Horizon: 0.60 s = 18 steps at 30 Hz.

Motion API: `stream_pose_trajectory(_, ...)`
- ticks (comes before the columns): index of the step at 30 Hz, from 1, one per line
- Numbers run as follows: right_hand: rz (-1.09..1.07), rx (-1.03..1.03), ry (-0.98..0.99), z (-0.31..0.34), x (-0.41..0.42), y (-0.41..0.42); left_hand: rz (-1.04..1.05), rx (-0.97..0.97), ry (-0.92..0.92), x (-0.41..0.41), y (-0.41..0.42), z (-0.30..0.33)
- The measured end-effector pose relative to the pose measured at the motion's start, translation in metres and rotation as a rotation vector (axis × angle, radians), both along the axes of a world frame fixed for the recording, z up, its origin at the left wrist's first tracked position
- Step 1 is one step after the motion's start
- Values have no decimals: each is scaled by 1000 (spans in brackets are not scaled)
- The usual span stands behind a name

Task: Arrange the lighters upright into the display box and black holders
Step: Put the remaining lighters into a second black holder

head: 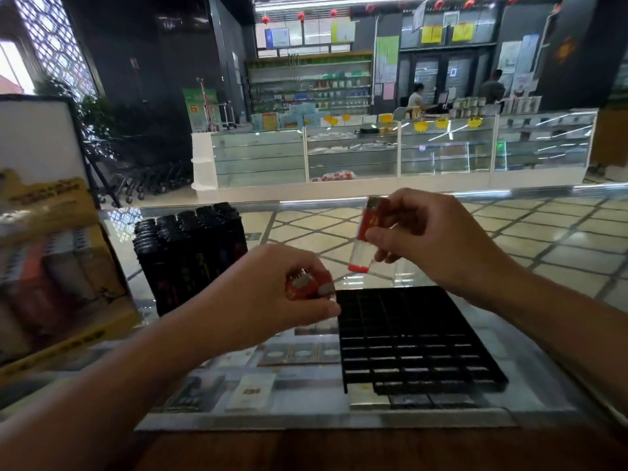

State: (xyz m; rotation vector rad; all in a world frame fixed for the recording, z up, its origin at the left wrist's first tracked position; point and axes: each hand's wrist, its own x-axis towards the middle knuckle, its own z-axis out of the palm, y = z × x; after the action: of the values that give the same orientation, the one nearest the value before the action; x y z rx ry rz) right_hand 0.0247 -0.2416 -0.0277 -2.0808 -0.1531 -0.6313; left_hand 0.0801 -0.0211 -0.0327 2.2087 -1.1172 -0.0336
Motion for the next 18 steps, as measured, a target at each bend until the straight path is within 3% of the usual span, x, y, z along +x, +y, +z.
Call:
stream_pose_trajectory(4,2,-180,-24,-8,4,7,-42,192,-62,-1,-1,-2)
stream_pose_trajectory(11,-21,-310,20,-18,9,9,-37,200,-34,-2,-2,-2)
stream_pose_trajectory(18,-21,-354,21,-14,8,8,28,-110,114,-9,-4,4)
